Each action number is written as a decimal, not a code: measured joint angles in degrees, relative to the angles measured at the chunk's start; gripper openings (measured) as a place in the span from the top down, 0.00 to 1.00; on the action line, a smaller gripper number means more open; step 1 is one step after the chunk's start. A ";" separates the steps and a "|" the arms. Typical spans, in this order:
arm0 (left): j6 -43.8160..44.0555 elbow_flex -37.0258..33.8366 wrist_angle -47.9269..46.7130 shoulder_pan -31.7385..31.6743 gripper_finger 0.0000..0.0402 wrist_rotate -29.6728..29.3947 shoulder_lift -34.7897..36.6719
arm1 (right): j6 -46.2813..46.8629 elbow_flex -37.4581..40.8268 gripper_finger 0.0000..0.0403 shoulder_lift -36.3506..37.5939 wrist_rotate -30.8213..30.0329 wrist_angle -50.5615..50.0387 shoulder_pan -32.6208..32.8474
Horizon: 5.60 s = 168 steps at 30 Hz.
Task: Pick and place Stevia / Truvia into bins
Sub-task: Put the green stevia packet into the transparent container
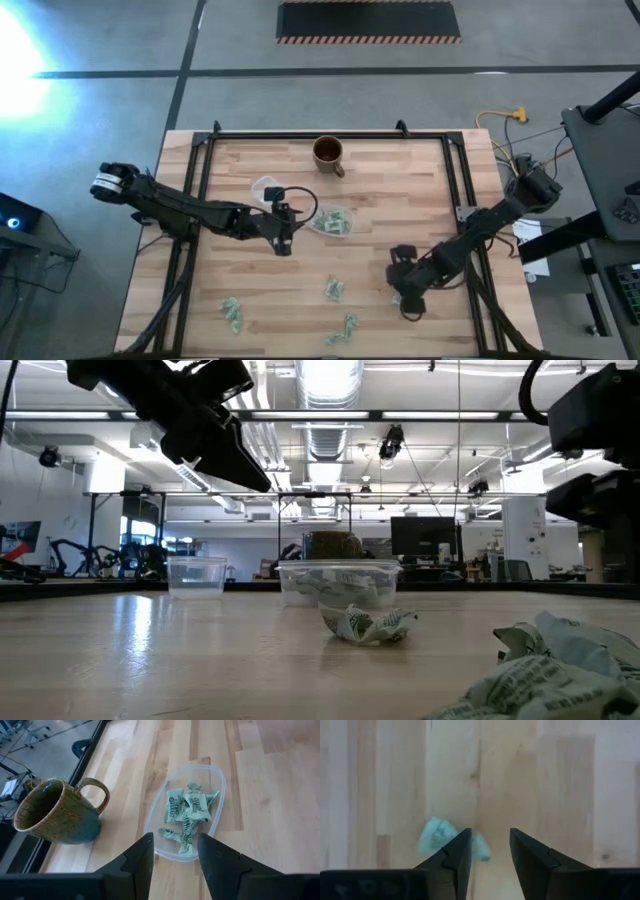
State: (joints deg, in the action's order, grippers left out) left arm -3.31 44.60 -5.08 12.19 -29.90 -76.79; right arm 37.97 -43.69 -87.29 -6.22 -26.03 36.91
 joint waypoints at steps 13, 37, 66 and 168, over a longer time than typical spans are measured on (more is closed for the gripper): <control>0.04 0.00 0.00 -0.02 0.66 0.01 0.00 | 2.63 2.54 0.64 0.00 -0.23 4.46 2.24; 0.04 0.00 0.00 -0.02 0.66 -0.01 0.00 | 4.94 6.68 0.84 0.02 -0.43 8.90 2.23; -0.02 0.00 0.04 -0.02 0.66 -0.03 -0.02 | -16.33 2.09 0.97 0.07 -46.32 15.82 -6.25; 75.87 1.08 -33.83 42.21 0.78 30.87 -11.28 | -42.51 1.85 0.73 -3.96 -9.66 37.00 -29.64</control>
State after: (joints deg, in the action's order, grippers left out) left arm 72.55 45.68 -38.91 54.39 0.97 -88.07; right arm -4.54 -41.85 -91.24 -15.88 10.96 7.27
